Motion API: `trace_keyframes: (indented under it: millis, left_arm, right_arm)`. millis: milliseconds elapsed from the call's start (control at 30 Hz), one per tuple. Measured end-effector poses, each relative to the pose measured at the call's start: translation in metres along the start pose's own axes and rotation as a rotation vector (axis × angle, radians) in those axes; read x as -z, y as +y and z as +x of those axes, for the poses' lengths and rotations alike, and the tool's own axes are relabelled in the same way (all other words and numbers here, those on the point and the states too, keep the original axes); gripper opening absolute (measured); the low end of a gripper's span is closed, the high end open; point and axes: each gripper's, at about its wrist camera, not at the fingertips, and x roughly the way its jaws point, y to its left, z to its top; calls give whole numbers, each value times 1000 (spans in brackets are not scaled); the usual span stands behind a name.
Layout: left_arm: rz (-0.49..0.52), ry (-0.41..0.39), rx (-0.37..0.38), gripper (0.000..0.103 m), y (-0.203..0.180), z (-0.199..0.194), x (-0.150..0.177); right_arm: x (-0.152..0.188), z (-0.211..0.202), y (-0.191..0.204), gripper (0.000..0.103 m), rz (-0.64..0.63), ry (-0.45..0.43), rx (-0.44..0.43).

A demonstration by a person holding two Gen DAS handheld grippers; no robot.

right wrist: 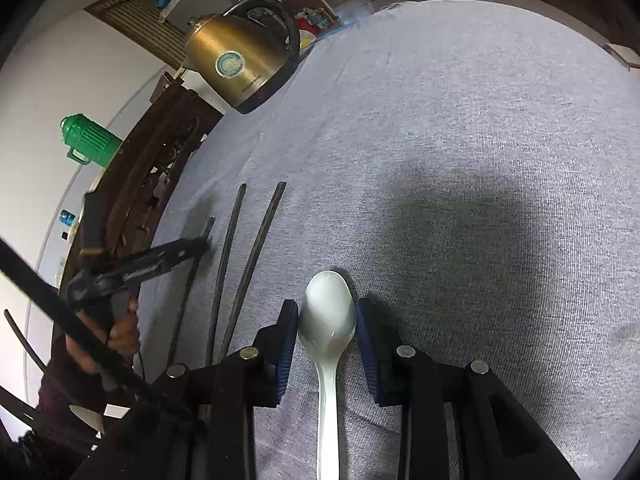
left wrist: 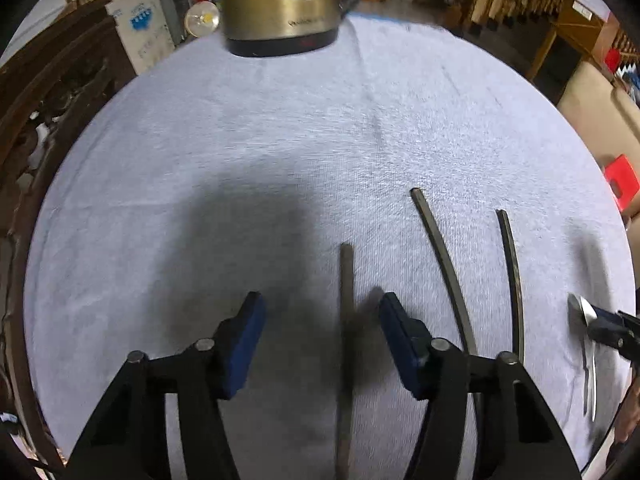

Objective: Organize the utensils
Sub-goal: 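Grasp the white spoon with the right tool while the left tool grasps a chopstick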

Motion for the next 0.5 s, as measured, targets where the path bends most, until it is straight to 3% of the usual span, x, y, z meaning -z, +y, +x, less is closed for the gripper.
trace_keyframes:
  millis: [100, 200, 267, 333, 500]
  left_arm:
    - [21, -5, 8, 55, -7, 4, -11]
    - [41, -20, 17, 39, -10, 3, -15]
    - [59, -34, 24, 19, -14, 1, -14]
    - [72, -40, 19, 7, -14, -1, -12]
    - [22, -66, 36, 6, -4, -11, 5]
  right_arm:
    - [0, 1, 0, 32, -6, 1, -3]
    - [-1, 1, 1, 32, -13, 4, -2]
    - [-2, 3, 2, 32, -15, 6, 0]
    - [-2, 2, 2, 32, -14, 8, 3]
    - [0, 2, 7, 32, -16, 5, 34]
